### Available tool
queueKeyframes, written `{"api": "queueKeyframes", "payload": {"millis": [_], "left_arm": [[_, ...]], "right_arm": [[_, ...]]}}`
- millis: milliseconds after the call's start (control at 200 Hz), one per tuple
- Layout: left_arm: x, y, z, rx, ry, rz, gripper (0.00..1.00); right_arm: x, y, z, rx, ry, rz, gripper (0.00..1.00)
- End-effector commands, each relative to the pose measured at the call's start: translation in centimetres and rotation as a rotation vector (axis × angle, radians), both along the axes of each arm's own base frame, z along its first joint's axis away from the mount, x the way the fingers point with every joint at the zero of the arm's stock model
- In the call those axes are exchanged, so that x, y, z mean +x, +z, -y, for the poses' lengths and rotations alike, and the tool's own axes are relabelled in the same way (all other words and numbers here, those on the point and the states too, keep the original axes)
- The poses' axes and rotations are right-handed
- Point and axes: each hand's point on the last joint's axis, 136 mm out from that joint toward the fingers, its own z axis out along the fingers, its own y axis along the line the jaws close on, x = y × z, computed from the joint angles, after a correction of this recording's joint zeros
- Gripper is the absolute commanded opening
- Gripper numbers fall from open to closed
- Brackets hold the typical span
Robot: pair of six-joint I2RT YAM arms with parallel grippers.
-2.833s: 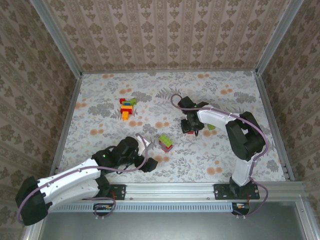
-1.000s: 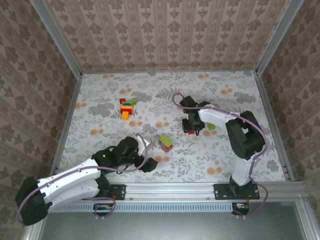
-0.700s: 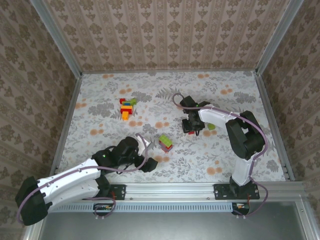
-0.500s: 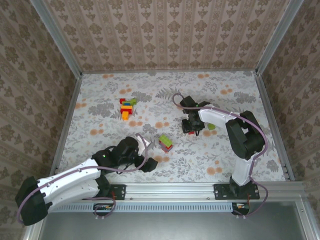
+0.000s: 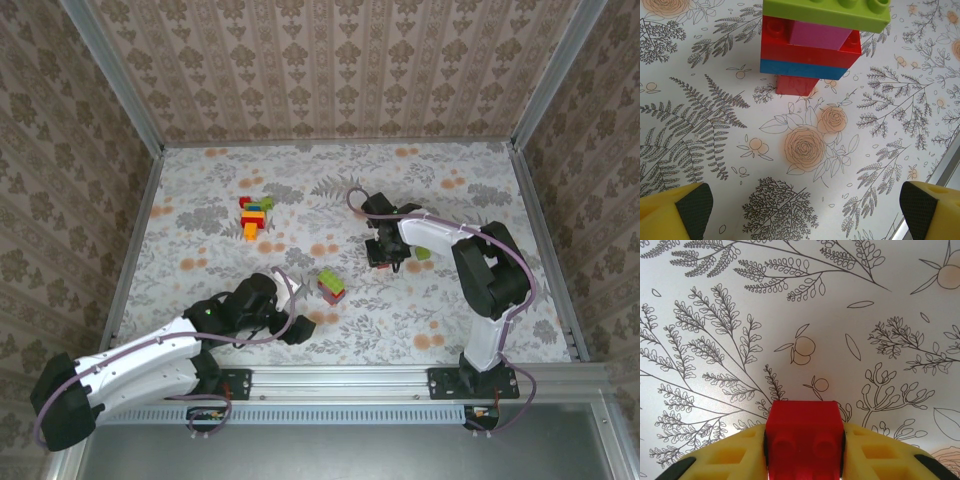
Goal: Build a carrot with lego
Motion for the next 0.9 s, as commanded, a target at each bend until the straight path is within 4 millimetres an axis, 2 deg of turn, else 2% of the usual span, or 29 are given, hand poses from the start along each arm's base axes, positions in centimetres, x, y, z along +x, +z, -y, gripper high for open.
{"api": "queueKeyframes", "payload": {"millis": [0,270,395,500,600,735,840,895], "left_arm": [[0.1,0.1,-0.1,0.003,0.003,0.017,1.0],[1.4,0.8,0.5,0.05,-0.012,0.076,1.0],[2.2,0.9,1.5,0.05,-0.013,0.099,1.0],[3.1,0.9,2.6,0.025,-0.012,0.14,1.0],[4.4,0.4,2.6,0.066,0.0,0.206,1.0],[5.1,0.2,2.9,0.083,-0.023,0.259,1.0],[5.9,0.7,3.2,0.079,-0.026,0.315,1.0],[5.7,1.4,4.1,0.01,-0.058,0.388,1.0]], "right_arm": [[-0.9,0.2,0.5,0.004,0.001,-0.015,0.34],[-2.1,3.3,0.9,0.04,0.002,0.039,0.33],[-3.0,4.5,1.1,0.066,0.004,0.062,0.33],[-3.8,4.9,1.4,0.076,0.009,0.075,0.33],[-4.4,5.4,1.6,0.088,0.017,0.084,0.33],[-5.1,5.8,1.7,0.094,0.037,0.085,0.33],[-5.2,6.1,1.6,0.103,0.05,0.088,0.33],[-5.2,6.2,1.5,0.109,0.055,0.09,0.33]]}}
